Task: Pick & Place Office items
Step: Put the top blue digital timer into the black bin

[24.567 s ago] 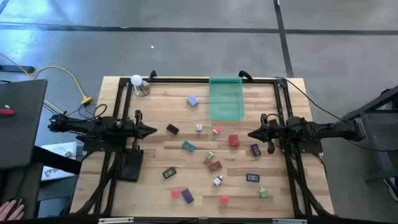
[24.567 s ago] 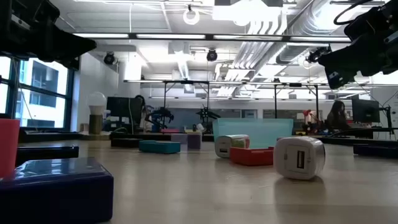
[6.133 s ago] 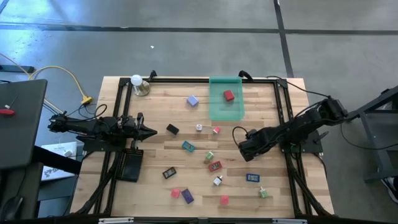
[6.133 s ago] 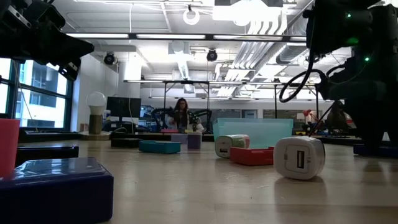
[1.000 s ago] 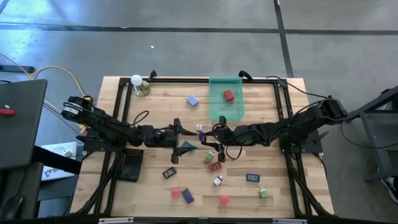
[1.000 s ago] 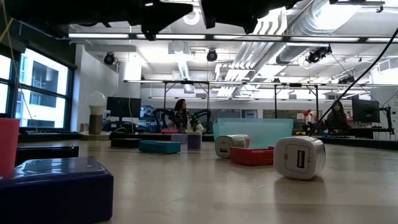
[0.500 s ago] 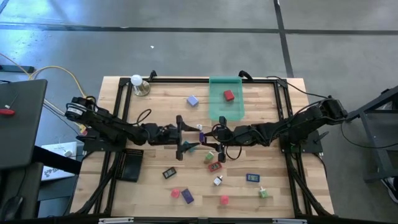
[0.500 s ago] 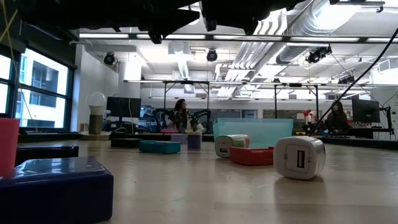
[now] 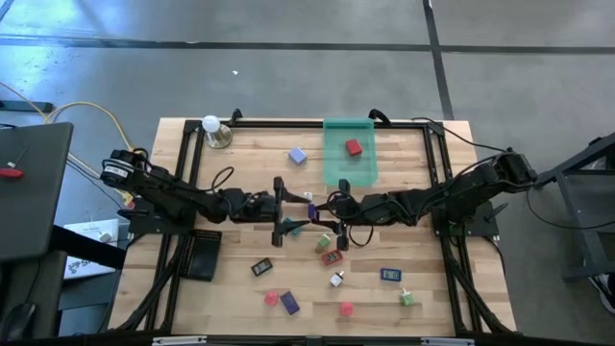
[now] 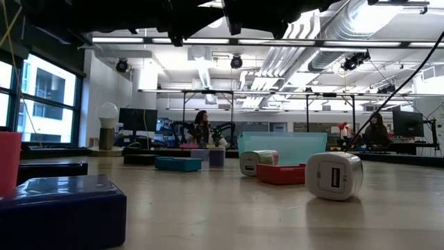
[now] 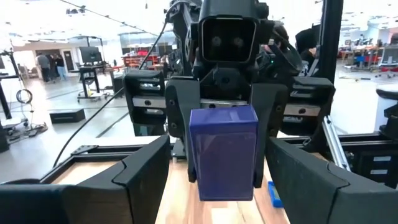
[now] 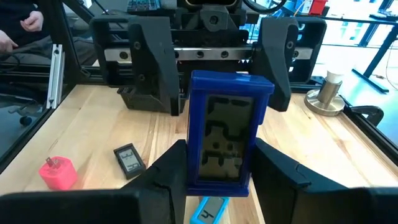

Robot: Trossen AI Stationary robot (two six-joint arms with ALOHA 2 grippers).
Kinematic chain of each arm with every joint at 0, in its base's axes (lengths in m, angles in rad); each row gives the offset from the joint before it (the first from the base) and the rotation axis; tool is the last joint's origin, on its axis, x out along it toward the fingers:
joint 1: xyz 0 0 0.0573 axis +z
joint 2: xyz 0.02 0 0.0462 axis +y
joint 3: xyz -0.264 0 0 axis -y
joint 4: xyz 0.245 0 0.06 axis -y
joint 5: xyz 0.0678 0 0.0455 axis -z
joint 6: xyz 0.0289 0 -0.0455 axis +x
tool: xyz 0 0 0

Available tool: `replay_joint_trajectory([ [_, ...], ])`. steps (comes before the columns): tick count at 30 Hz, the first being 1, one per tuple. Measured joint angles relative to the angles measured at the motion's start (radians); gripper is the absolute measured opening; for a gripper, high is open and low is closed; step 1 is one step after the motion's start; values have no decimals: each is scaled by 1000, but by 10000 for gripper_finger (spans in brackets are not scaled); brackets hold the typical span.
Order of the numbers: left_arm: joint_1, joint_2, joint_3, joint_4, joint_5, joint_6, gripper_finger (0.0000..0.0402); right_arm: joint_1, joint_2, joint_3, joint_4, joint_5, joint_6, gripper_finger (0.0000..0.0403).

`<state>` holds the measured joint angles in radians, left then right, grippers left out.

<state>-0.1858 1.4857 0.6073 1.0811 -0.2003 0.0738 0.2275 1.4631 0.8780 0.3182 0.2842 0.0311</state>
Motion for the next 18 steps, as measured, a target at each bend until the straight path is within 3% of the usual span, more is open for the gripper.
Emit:
replay_joint_trajectory([
  [18, 1, 116, 73, 26, 22, 3, 254, -14, 32, -1, -24, -21, 17, 130],
])
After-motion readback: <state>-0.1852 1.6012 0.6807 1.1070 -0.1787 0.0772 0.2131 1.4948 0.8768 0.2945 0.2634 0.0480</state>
